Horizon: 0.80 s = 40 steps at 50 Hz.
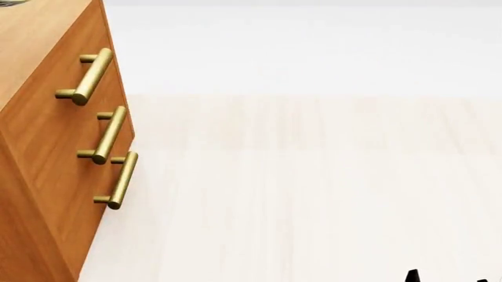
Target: Put the bowl on top of the cabinet.
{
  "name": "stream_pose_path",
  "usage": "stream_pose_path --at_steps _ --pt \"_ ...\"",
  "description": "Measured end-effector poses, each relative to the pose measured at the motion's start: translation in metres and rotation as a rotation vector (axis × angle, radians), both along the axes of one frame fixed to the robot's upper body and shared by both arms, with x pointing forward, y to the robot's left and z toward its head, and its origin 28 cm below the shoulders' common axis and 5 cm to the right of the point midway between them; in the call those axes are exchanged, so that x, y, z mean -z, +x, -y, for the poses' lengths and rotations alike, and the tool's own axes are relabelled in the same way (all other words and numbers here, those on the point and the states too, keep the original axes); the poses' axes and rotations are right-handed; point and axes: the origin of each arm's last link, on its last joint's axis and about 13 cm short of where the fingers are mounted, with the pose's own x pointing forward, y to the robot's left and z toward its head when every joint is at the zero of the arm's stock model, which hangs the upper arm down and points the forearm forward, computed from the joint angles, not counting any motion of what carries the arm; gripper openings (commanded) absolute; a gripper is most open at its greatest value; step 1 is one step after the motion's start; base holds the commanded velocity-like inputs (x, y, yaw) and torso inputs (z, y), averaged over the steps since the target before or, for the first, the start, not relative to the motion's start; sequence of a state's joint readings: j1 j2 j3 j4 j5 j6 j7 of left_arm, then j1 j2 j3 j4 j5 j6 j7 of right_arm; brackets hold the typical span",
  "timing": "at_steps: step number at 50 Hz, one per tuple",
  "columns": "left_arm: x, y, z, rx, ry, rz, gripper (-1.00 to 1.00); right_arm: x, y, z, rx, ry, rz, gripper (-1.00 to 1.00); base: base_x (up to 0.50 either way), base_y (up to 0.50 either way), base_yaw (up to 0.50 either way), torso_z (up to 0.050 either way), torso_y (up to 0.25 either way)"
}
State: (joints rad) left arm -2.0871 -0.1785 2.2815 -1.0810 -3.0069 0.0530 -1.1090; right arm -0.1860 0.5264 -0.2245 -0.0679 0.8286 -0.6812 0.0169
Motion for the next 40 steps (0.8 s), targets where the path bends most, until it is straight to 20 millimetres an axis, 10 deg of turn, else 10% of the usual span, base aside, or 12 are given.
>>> stream_pose_path --at_steps 40 --pt "0.027 0.012 -0.022 -0.065 -0.032 -0.042 -1.00 0.002 0.005 -0.003 -0.009 -0.014 -0.015 1.00 0.00 0.00 0.00 0.000 0.001"
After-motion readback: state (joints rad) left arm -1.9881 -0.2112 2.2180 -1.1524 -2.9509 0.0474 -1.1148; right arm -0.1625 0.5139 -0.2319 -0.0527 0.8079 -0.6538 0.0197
